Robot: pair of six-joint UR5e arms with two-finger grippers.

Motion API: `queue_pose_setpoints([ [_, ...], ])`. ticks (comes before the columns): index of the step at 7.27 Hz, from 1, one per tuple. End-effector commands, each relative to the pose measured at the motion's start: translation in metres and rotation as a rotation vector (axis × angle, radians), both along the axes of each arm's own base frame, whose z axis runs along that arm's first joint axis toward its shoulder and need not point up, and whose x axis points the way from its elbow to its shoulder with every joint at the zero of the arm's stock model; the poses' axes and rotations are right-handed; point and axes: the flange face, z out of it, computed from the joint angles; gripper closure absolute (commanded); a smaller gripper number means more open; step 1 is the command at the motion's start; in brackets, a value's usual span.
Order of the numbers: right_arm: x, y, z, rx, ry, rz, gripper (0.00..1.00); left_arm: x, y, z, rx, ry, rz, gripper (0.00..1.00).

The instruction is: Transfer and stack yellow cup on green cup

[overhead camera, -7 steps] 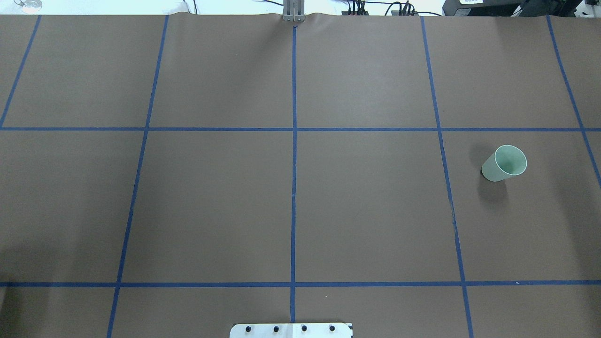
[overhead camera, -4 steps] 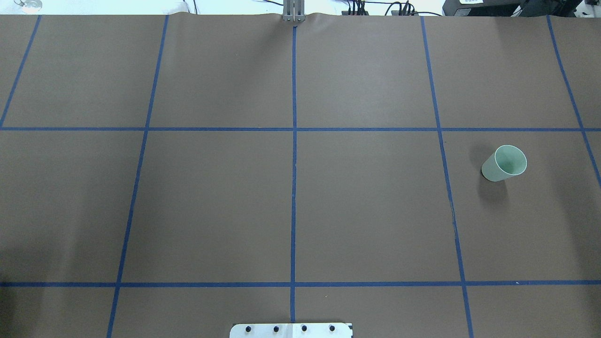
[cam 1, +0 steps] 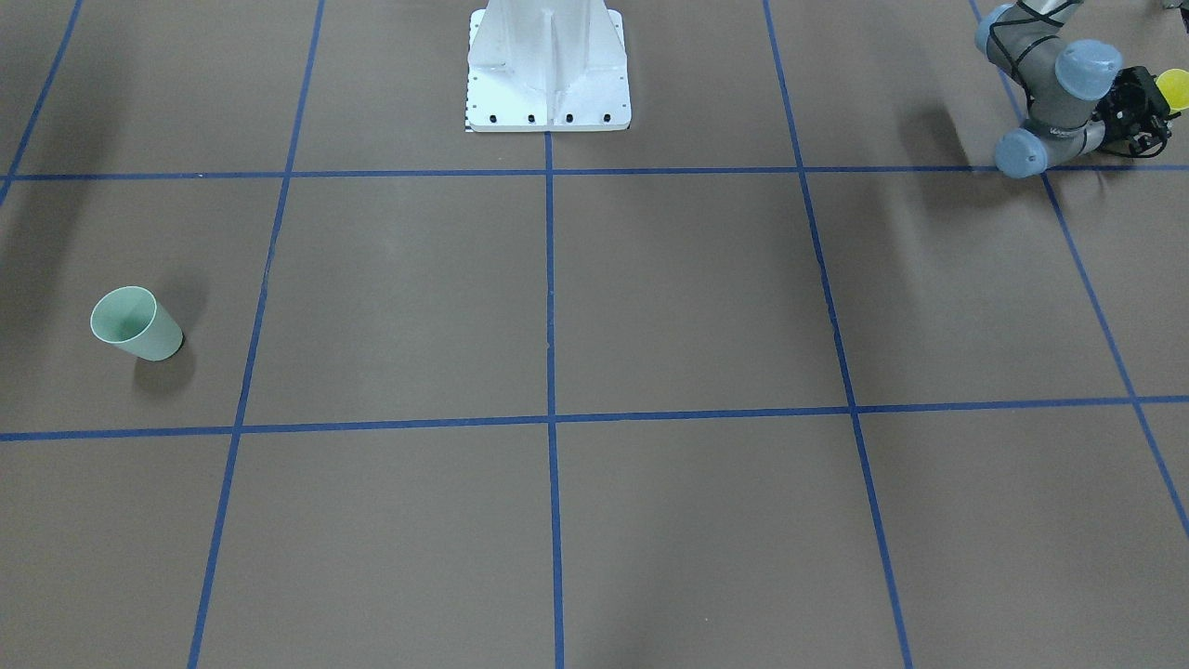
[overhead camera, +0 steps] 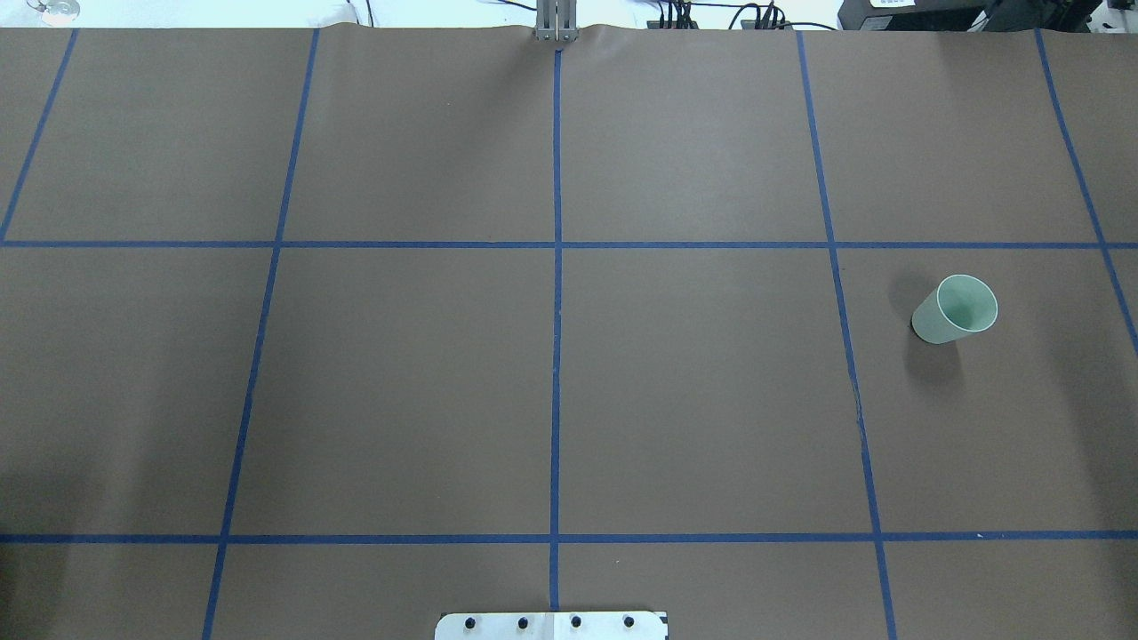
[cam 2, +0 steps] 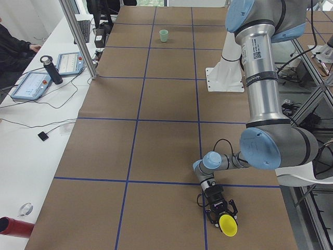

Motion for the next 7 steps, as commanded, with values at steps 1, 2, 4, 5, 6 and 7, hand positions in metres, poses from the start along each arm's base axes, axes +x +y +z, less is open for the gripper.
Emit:
queue_pose_setpoints([
  [1,0.0,-0.001,-0.002,0.004,-0.001,0.0,0.01,-0.04,0.012,0.003,-0.04,0.017,0.046,0.81],
  [2,0.0,-0.001,-0.003,0.006,-0.002,0.0,0.01,-0.071,0.022,-0.019,-0.07,0.052,0.087,0.81],
  [4,0.0,-0.002,-0.004,0.009,-0.003,0.0,0.01,-0.104,0.028,-0.064,-0.104,0.125,0.185,0.81],
  [5,0.0,-0.003,-0.005,0.008,-0.005,0.001,0.01,-0.107,0.02,-0.078,-0.121,0.174,0.204,0.81],
  [6,0.0,-0.003,-0.005,0.008,-0.005,0.001,0.01,-0.12,-0.002,-0.092,-0.095,0.202,0.255,0.81],
  [7,0.0,-0.002,-0.005,0.008,-0.007,0.001,0.01,-0.131,-0.038,-0.12,-0.039,0.239,0.314,0.8],
])
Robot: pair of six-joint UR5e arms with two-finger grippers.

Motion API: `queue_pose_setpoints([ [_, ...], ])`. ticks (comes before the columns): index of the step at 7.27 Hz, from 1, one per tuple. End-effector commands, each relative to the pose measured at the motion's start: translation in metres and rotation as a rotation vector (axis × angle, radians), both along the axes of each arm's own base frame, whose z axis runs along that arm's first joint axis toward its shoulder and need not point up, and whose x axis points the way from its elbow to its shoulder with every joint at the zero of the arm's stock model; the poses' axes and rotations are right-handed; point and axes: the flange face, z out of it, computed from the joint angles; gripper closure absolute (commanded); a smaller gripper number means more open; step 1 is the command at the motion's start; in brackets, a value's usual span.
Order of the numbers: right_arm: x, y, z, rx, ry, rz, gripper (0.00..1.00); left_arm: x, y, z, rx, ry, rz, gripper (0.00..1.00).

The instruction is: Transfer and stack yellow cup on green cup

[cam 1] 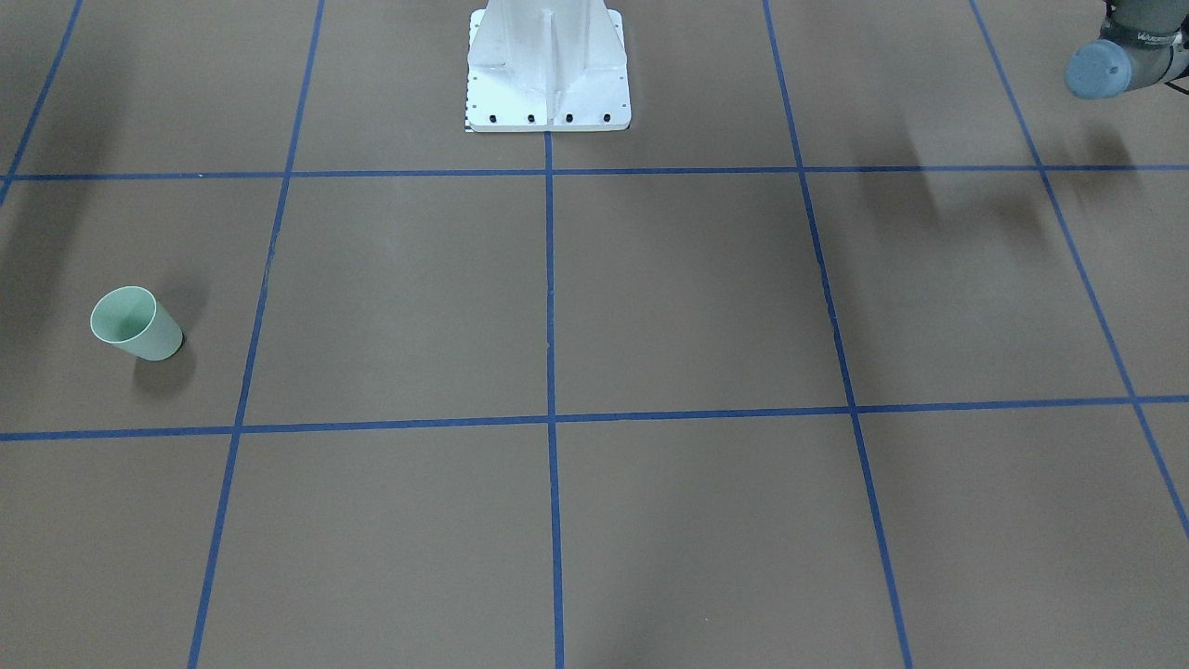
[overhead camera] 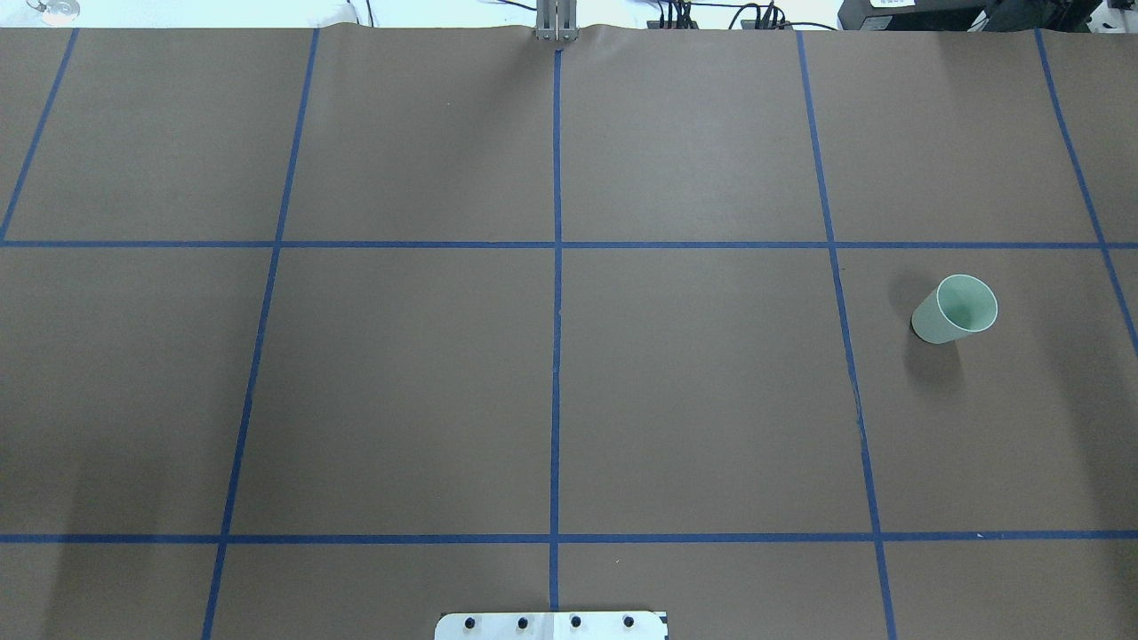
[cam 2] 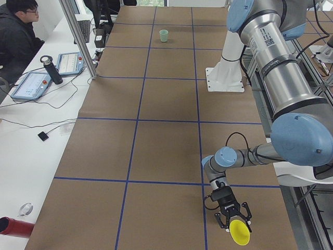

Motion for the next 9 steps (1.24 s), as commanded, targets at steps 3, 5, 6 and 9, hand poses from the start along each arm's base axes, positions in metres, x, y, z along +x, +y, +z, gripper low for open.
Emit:
queue_pose_setpoints([
  [3,0.0,0.0,0.0,-0.003,-0.006,0.0,0.01,-0.027,-0.157,-0.094,0.156,0.123,0.171,0.81],
  [5,0.0,0.0,0.001,-0.004,-0.006,0.0,0.01,-0.016,-0.257,-0.167,0.25,0.183,0.288,0.83],
  [6,0.0,-0.001,0.002,-0.006,-0.006,0.0,0.01,0.005,-0.3,-0.209,0.31,0.221,0.347,0.83],
  [9,0.0,-0.003,0.001,-0.005,0.0,-0.001,0.01,0.079,-0.42,-0.331,0.516,0.314,0.468,0.85],
])
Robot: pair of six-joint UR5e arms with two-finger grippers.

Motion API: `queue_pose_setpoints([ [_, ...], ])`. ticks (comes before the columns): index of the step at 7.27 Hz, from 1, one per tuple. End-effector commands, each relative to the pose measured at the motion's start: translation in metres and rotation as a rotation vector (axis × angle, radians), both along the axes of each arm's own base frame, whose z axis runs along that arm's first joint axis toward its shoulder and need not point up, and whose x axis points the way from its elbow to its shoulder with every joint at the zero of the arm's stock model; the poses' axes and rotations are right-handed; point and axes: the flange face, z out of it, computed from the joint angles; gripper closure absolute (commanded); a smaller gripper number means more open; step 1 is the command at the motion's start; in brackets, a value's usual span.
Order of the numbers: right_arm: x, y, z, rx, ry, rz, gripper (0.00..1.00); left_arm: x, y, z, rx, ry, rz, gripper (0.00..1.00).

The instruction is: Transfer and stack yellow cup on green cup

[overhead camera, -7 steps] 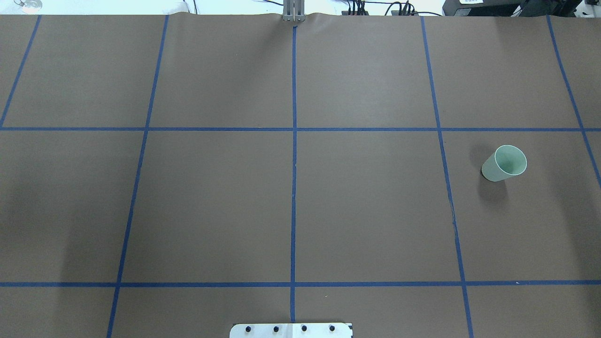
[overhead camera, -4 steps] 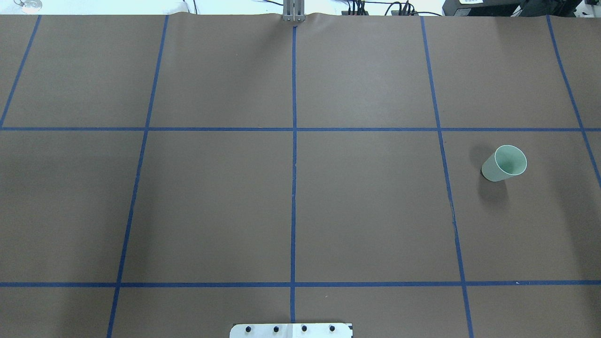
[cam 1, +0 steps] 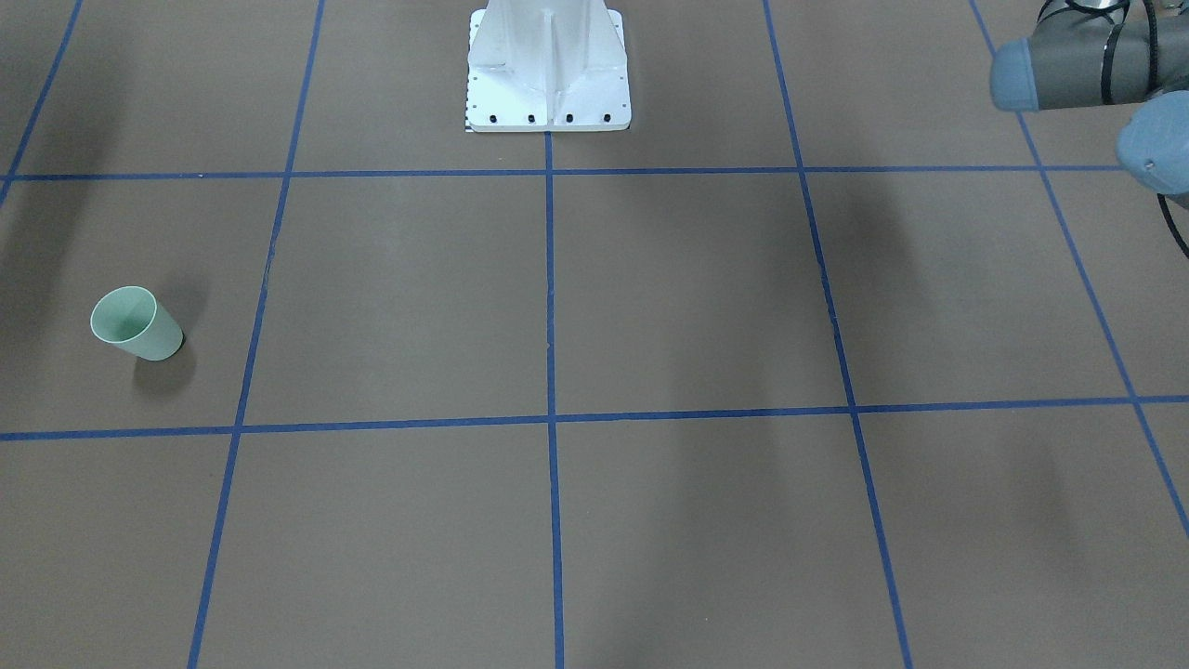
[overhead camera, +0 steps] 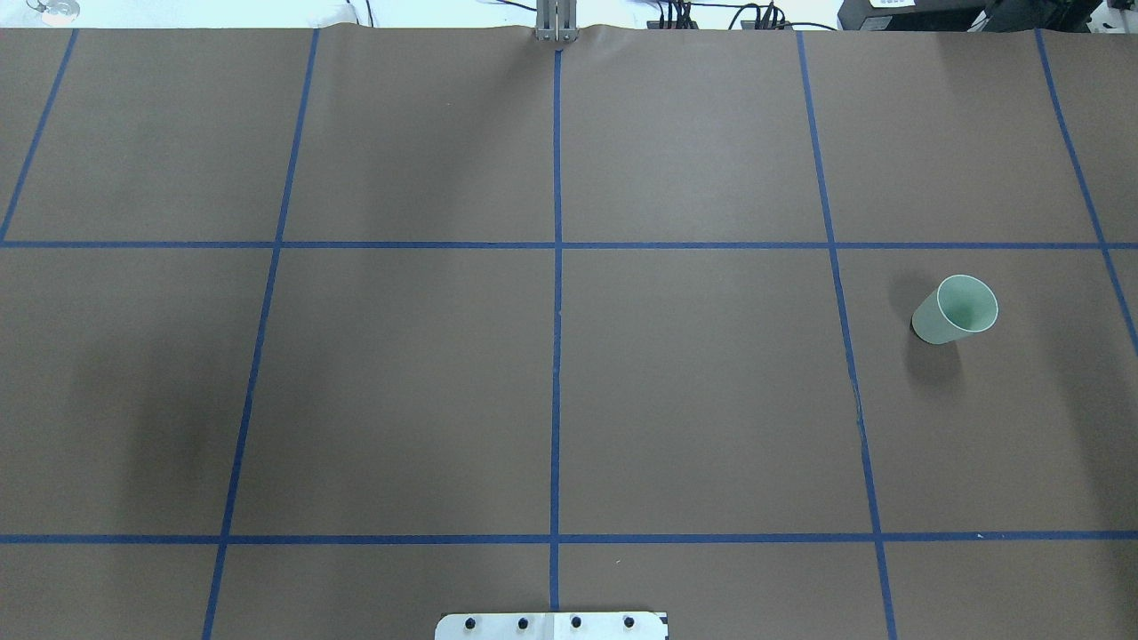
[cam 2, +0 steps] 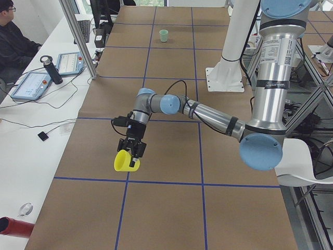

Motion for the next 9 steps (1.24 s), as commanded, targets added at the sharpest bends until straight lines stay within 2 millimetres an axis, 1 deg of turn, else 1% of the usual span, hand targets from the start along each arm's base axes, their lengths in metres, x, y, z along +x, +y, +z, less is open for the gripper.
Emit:
queue_pose_setpoints([
  [1,0.0,-0.001,0.0,-0.003,-0.001,0.0,0.01,0.051,-0.062,-0.085,0.19,0.101,0.085,0.91],
  [2,-0.001,-0.001,0.0,-0.005,-0.008,0.008,0.01,0.086,-0.062,-0.099,0.276,0.157,0.209,0.91],
  [3,-0.001,-0.001,0.003,-0.014,-0.009,0.009,0.01,0.105,-0.066,-0.108,0.345,0.222,0.356,0.91],
  [4,-0.002,0.0,0.004,-0.021,-0.031,0.008,0.01,0.117,-0.068,-0.114,0.421,0.295,0.44,0.9],
  [5,-0.006,0.0,0.002,-0.015,-0.086,0.001,0.01,0.132,-0.063,-0.129,0.493,0.379,0.547,0.91],
  [6,-0.008,-0.002,-0.003,0.009,-0.117,-0.001,0.01,0.155,-0.057,-0.151,0.541,0.441,0.716,0.88],
  [7,-0.009,-0.002,-0.003,0.007,-0.124,0.003,0.01,0.165,-0.053,-0.175,0.599,0.52,0.814,0.86],
  [8,-0.01,-0.012,-0.016,0.009,-0.16,0.02,0.01,0.177,-0.049,-0.202,0.657,0.609,0.902,0.86],
  [9,-0.008,-0.04,-0.041,0.02,-0.166,0.053,0.01,0.183,-0.048,-0.223,0.676,0.662,0.948,0.86],
])
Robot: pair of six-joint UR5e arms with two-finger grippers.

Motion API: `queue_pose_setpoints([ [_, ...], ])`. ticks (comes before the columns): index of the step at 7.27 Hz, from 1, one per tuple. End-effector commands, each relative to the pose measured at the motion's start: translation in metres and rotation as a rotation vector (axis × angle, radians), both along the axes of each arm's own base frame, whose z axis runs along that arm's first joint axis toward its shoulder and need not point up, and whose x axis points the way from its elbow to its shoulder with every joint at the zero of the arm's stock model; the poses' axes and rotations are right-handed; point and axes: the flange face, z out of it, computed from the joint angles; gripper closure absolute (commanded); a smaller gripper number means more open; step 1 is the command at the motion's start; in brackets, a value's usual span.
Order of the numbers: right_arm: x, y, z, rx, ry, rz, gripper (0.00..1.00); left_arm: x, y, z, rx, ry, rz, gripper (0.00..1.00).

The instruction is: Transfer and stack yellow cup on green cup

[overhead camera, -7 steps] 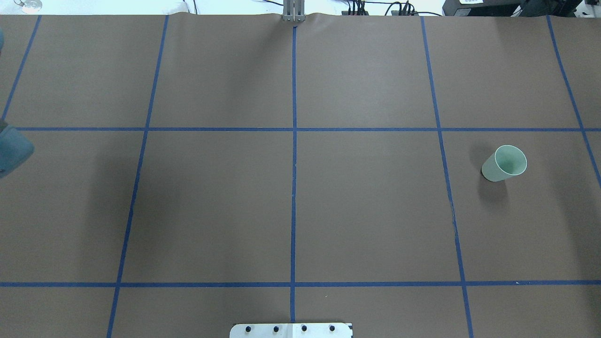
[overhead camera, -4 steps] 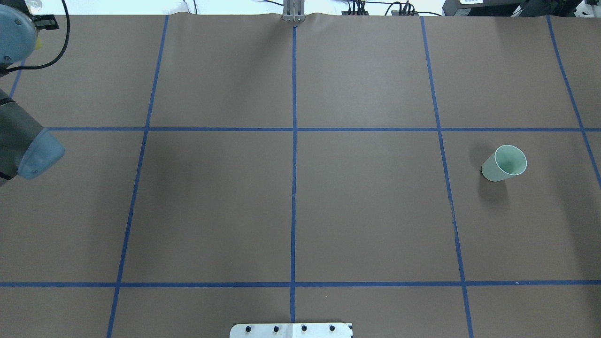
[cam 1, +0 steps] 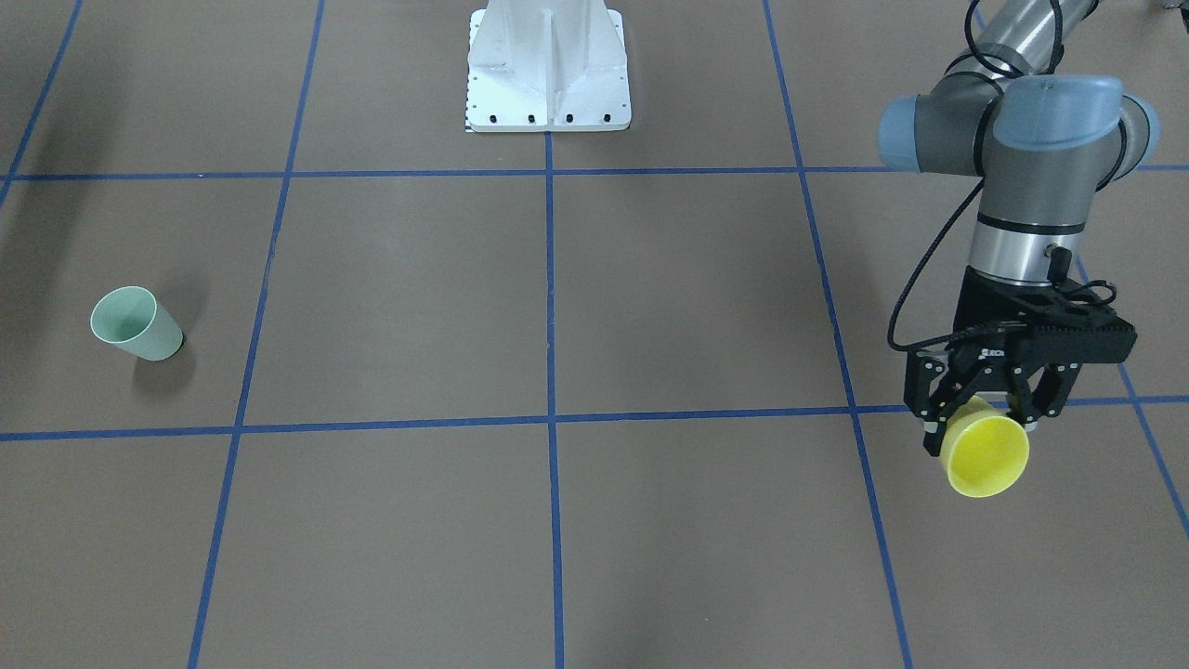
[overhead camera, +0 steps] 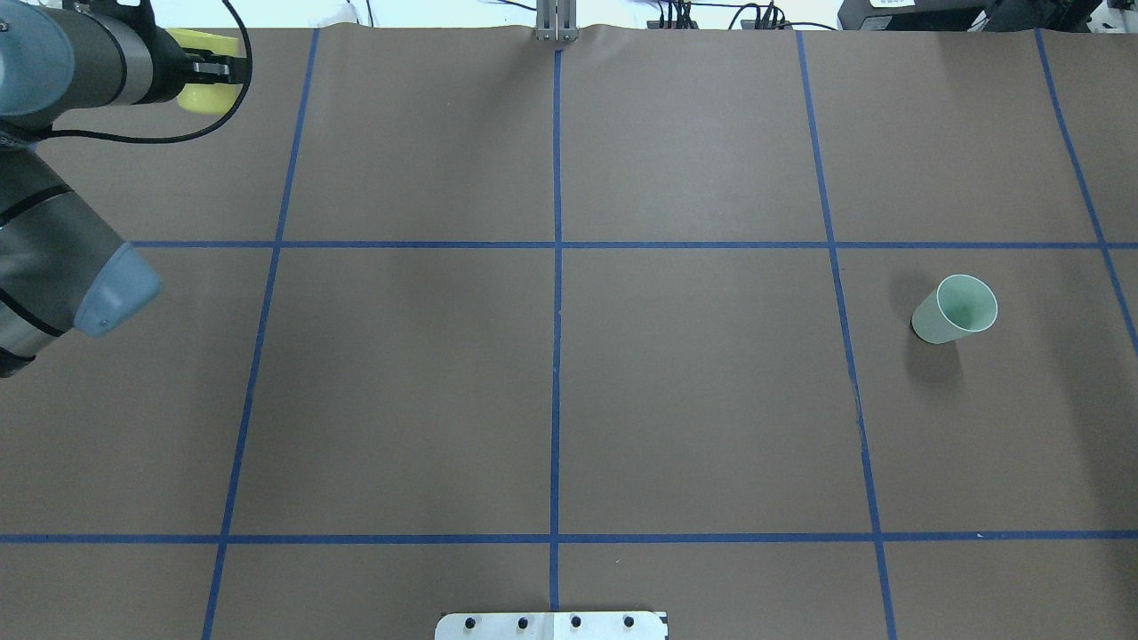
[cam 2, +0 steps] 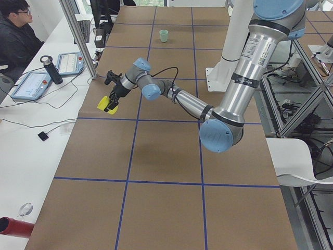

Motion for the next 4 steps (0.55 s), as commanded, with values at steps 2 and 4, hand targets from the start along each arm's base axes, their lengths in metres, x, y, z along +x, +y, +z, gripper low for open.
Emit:
queue_pose_setpoints([
  [2,-0.049,-0.061,-0.051,0.027,-0.03,-0.048,0.01,0.027,0.012,-0.041,0.1,0.05,0.221,0.86],
  [4,-0.119,-0.133,-0.104,0.134,-0.039,-0.176,0.01,0.053,0.028,-0.059,0.166,0.077,0.331,0.82],
])
